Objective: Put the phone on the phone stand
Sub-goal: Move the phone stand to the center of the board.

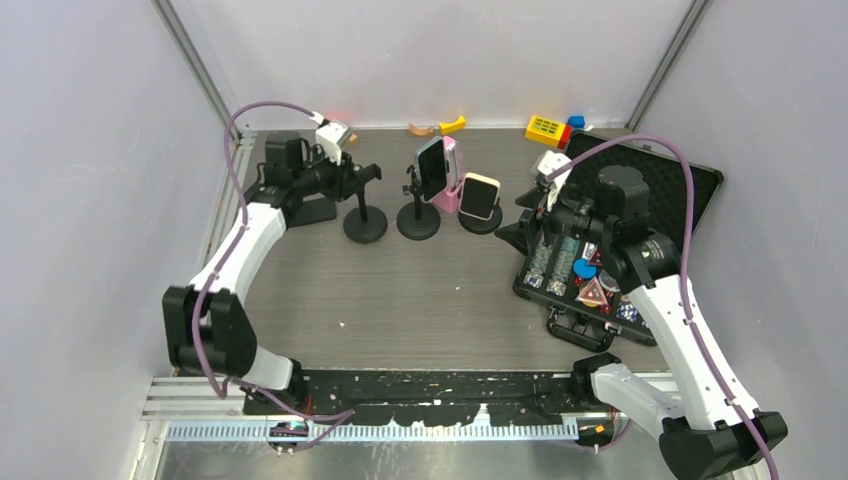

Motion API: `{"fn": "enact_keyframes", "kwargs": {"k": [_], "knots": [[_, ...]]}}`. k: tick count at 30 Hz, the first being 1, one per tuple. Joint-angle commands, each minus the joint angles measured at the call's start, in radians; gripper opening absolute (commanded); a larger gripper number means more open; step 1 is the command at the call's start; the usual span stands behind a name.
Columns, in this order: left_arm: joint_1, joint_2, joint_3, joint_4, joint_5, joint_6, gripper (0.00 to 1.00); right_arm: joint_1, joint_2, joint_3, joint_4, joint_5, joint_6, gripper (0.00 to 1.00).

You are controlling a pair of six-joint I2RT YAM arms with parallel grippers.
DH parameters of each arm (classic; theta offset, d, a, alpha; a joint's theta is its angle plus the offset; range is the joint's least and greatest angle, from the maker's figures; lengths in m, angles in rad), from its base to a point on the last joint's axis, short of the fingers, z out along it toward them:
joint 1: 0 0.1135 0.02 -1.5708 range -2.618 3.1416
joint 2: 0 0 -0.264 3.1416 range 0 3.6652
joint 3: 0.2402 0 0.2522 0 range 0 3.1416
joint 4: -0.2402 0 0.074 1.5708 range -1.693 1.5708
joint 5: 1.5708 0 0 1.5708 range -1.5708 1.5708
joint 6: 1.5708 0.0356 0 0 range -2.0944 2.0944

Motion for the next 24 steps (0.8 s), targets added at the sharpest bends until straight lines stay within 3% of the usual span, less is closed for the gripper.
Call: {"fn": "enact_keyframes", "kwargs": {"k": [1, 5, 10, 15, 20, 21, 24], "knots": [[0.000, -0.205, -0.033, -0.133, 0.174, 0.071, 0.00, -0.002, -0.018, 0.024, 0.019, -0.032, 0.042, 0.81], [-0.007, -0.344, -0.153, -0.152, 0.315, 0.088, 0.00, -0.002, -0.013, 0.026, 0.026, -0.038, 0.053, 0.81], [-0.087, -0.492, -0.332, -0.013, 0.375, 0.093, 0.00, -0.002, -0.011, 0.017, 0.037, -0.037, 0.059, 0.81], [-0.153, -0.548, -0.485, 0.238, 0.462, -0.003, 0.00, -0.002, -0.009, 0.002, 0.044, -0.035, 0.073, 0.81], [-0.190, -0.558, -0.527, 0.228, 0.460, 0.032, 0.00, -0.002, -0.018, -0.012, 0.040, -0.027, 0.078, 0.81], [-0.190, -0.560, -0.525, 0.207, 0.452, 0.049, 0.05, -0.002, -0.018, -0.014, 0.039, -0.027, 0.078, 0.81], [-0.190, -0.567, -0.488, 0.054, 0.402, 0.122, 0.44, -0.002, -0.015, -0.017, 0.038, -0.027, 0.079, 0.81]]}}
